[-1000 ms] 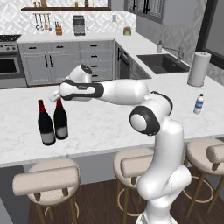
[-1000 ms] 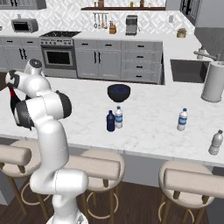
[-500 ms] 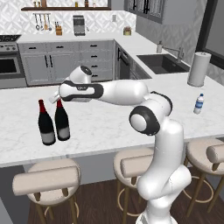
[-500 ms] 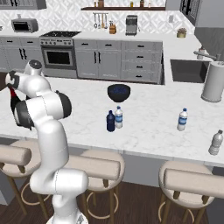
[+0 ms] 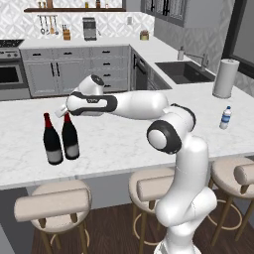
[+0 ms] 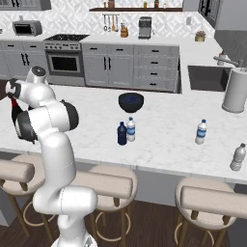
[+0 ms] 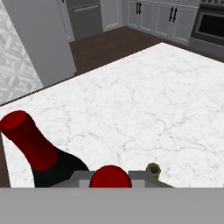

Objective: Move the plastic bottles in the middle to the plastics group, and the glass bottles in the middle to the glass group.

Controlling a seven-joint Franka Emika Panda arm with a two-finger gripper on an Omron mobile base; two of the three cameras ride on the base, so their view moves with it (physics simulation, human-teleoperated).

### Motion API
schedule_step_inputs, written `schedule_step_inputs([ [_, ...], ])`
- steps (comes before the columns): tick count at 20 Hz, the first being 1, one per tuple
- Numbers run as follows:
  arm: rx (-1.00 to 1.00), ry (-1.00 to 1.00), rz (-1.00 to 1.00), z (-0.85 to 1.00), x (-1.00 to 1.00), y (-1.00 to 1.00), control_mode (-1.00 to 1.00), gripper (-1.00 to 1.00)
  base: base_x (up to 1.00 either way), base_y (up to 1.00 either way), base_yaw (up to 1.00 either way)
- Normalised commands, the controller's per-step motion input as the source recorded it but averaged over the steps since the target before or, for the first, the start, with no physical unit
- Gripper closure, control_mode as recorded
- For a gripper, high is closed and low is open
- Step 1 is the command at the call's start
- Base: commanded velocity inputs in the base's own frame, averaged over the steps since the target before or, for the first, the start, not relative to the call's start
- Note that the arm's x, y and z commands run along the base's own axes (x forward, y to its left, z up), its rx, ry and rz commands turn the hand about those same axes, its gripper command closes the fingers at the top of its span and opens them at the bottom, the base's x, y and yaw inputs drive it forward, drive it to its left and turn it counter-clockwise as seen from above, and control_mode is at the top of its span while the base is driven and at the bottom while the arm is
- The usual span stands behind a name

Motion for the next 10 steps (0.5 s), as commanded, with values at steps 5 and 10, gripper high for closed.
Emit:
schedule_step_inputs([
  [5,0.0,0.0,0.0,0.0,0.0,0.0,-1.0,1.0,0.0,0.0,0.0],
  [10,0.0,0.0,0.0,0.0,0.0,0.0,-1.0,-1.0,0.0,0.0,0.0],
])
